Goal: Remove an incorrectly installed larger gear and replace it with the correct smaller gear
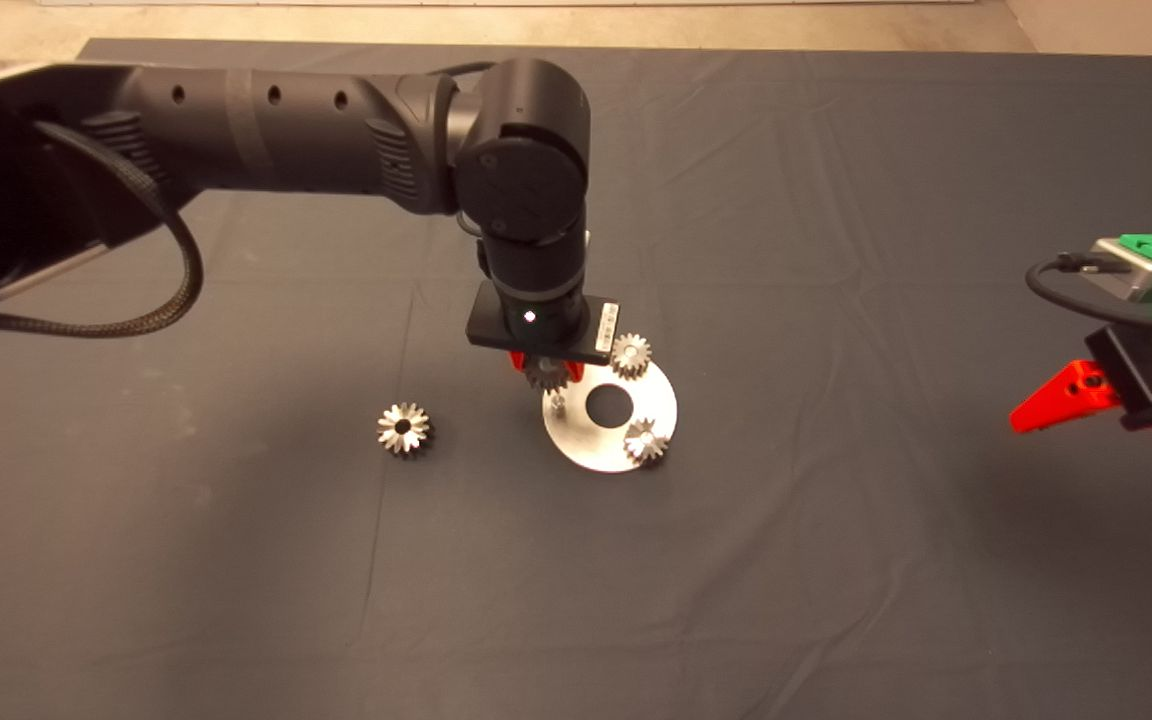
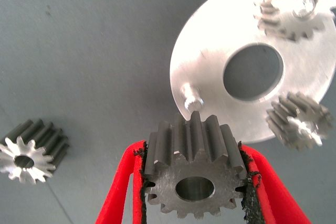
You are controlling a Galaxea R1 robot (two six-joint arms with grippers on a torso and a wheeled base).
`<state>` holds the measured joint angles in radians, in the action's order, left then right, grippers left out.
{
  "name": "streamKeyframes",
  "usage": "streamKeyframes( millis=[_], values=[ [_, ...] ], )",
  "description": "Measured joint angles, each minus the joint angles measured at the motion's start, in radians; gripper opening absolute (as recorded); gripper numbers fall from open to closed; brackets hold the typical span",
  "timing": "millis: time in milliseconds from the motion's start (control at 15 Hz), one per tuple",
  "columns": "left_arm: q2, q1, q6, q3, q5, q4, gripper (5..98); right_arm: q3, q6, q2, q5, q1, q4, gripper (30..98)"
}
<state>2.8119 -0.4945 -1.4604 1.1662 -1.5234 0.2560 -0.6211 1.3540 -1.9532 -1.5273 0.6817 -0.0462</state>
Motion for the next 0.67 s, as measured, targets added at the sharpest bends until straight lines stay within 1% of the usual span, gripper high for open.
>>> streamKeyframes(
  millis=[133, 333, 667],
  values=[
    [0.0, 0.004, 0.0, 0.006, 0.0, 0.014, 31.1, 0.0, 0.0, 0.0, 0.0, 0.0, 0.0, 81.3],
    [0.0, 0.016, 0.0, 0.006, 0.0, 0.022, 31.1, 0.0, 0.0, 0.0, 0.0, 0.0, 0.0, 81.3],
    [0.0, 0.062, 0.0, 0.006, -0.001, 0.051, 31.0, 0.0, 0.0, 0.0, 0.0, 0.0, 0.0, 81.3]
  ],
)
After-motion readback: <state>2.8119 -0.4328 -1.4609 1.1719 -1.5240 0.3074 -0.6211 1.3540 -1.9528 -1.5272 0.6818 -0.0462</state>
